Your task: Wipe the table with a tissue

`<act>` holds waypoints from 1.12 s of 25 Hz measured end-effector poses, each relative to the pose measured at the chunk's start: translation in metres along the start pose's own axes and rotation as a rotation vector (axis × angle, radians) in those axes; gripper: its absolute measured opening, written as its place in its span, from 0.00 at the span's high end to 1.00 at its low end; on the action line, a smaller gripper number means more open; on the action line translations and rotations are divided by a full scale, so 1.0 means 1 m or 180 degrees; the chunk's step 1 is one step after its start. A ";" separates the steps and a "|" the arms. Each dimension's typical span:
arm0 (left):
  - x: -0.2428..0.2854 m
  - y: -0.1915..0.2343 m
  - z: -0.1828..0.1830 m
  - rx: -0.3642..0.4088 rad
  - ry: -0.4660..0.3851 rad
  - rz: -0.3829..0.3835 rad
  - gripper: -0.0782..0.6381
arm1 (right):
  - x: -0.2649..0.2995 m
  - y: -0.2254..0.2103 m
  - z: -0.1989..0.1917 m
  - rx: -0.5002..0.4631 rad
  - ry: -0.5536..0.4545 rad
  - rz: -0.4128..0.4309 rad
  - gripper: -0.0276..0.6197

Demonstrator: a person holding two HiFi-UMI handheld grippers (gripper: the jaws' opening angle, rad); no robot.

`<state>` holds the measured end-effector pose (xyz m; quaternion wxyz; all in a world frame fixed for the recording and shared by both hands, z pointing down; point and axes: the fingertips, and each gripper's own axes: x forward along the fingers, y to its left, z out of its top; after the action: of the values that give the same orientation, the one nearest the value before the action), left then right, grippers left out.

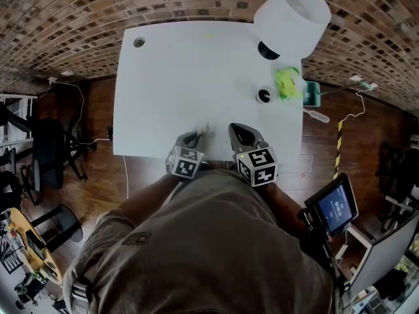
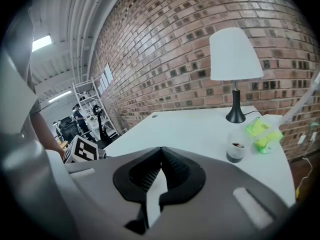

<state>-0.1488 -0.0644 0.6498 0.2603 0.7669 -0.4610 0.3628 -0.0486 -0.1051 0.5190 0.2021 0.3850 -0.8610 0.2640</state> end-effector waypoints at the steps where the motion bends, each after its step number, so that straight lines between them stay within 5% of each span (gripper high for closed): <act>1: -0.001 -0.001 -0.002 0.0003 -0.0006 -0.0005 0.84 | -0.001 0.002 -0.001 -0.0011 -0.0007 -0.0008 0.94; 6: -0.003 -0.005 -0.009 0.0072 -0.0071 -0.0027 0.83 | -0.008 0.013 -0.009 -0.0017 0.0007 -0.0050 0.94; 10: -0.006 -0.008 -0.009 0.0083 -0.0120 -0.0132 0.71 | -0.015 0.025 -0.013 -0.0037 0.0020 -0.0078 0.94; 14: -0.022 -0.007 -0.010 -0.0012 -0.0322 -0.0108 0.69 | -0.026 0.036 -0.019 -0.0067 0.0002 -0.0129 0.94; 20: -0.067 -0.008 -0.003 -0.0257 -0.0823 0.0081 0.81 | -0.044 0.046 -0.042 -0.0055 0.0075 -0.0123 0.94; 28: -0.129 -0.044 0.021 -0.0529 -0.1422 0.0324 0.88 | -0.068 0.060 -0.051 -0.0285 -0.0025 0.0216 0.94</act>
<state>-0.1428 0.0066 0.5311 0.1955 0.7798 -0.5735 0.1576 -0.0450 -0.0028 0.5031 0.2067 0.3472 -0.8853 0.2303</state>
